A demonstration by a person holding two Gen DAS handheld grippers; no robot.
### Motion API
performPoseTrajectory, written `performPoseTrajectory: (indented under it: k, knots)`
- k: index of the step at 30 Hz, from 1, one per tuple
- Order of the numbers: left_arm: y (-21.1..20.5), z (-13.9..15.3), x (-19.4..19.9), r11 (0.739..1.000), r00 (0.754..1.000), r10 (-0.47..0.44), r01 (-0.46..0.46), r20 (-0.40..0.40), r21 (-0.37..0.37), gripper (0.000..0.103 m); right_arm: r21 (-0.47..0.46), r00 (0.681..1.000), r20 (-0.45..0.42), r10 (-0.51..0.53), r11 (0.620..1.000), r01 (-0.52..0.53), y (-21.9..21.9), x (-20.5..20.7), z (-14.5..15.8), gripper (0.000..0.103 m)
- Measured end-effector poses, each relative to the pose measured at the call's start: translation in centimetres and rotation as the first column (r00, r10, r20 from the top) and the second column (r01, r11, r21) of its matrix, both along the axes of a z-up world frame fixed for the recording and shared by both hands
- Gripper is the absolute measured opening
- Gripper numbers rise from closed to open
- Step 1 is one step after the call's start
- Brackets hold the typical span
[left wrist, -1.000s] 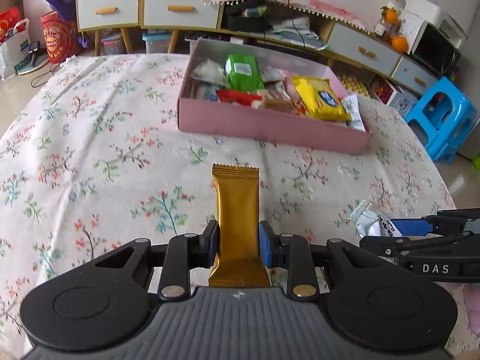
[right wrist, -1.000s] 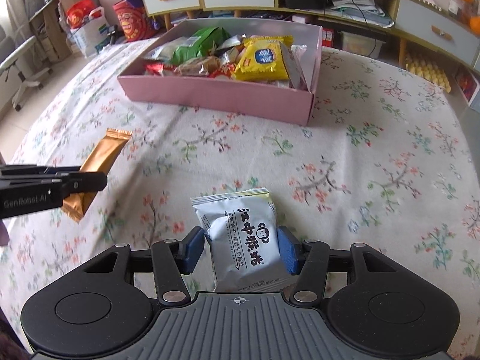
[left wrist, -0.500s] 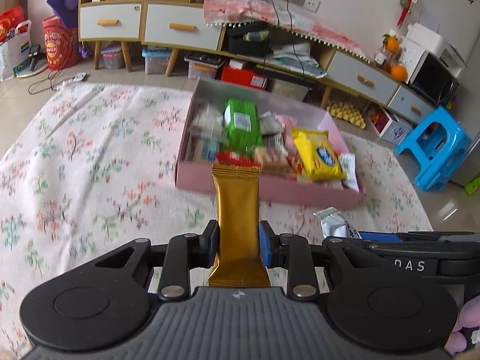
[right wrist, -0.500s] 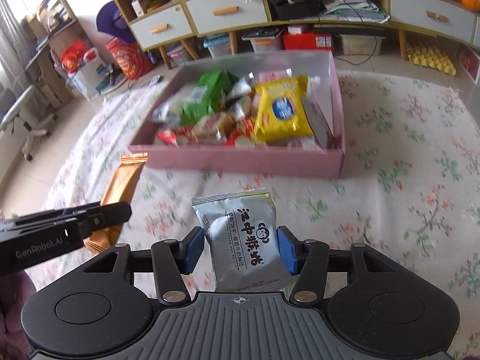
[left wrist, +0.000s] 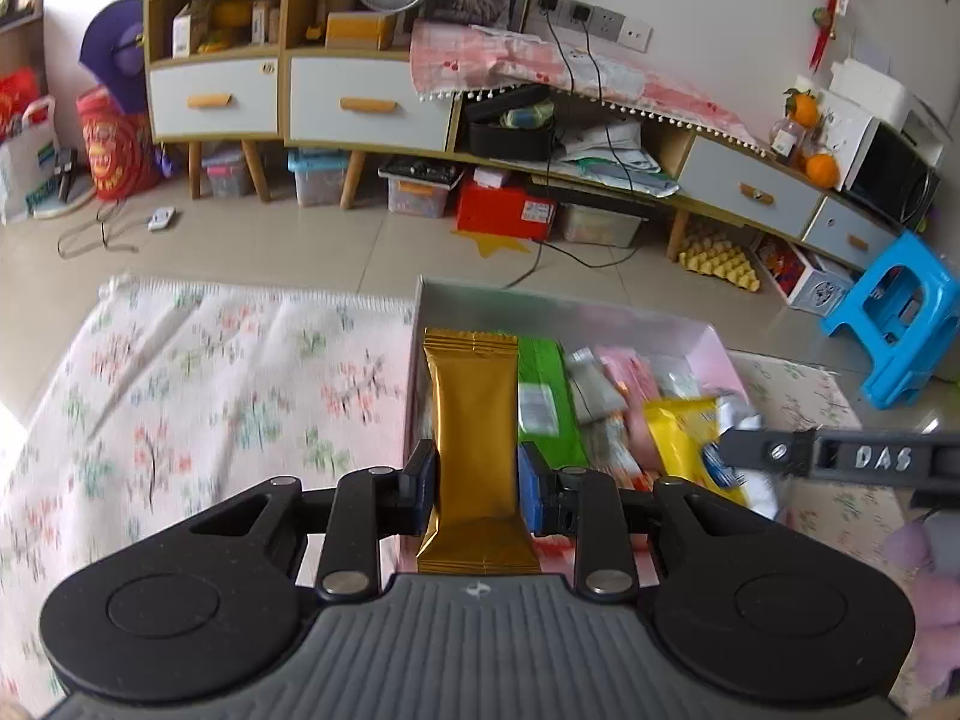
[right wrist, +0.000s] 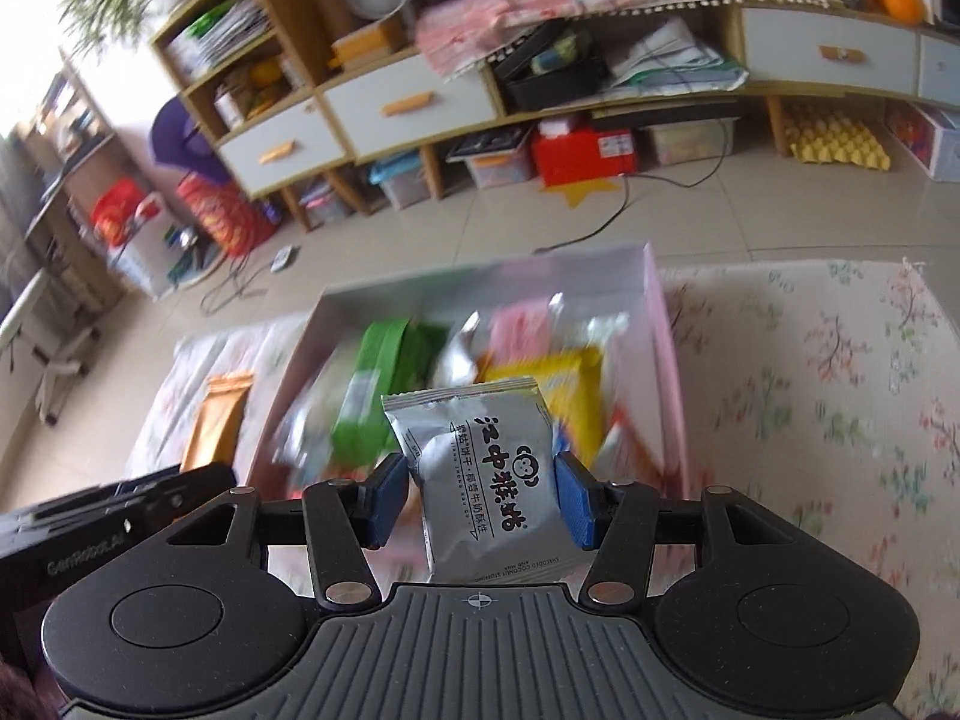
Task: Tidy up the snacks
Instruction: 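Carry the gold bar and white-silver packet over the pink box with both grippers, then open both grippers to release the gold bar and white-silver packet into the box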
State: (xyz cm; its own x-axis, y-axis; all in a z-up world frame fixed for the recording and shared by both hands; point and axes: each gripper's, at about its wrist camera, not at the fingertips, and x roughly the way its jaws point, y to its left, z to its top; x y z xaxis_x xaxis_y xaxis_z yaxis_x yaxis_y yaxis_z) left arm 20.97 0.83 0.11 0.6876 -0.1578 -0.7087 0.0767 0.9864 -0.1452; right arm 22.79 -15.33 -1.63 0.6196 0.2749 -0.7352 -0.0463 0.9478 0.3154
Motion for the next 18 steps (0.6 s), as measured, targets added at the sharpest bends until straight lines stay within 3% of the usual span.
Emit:
performPoseTrajectory:
  k: [18]
  knots:
    - [-1.3, -2.4, 5.9, 0.998, 1.0, -0.031, 0.031, -0.001, 0.061, 0.026, 0.004, 0.995, 0.024, -0.101, 0.995, 0.101, -2.8, 6.5, -2.0, 0.052]
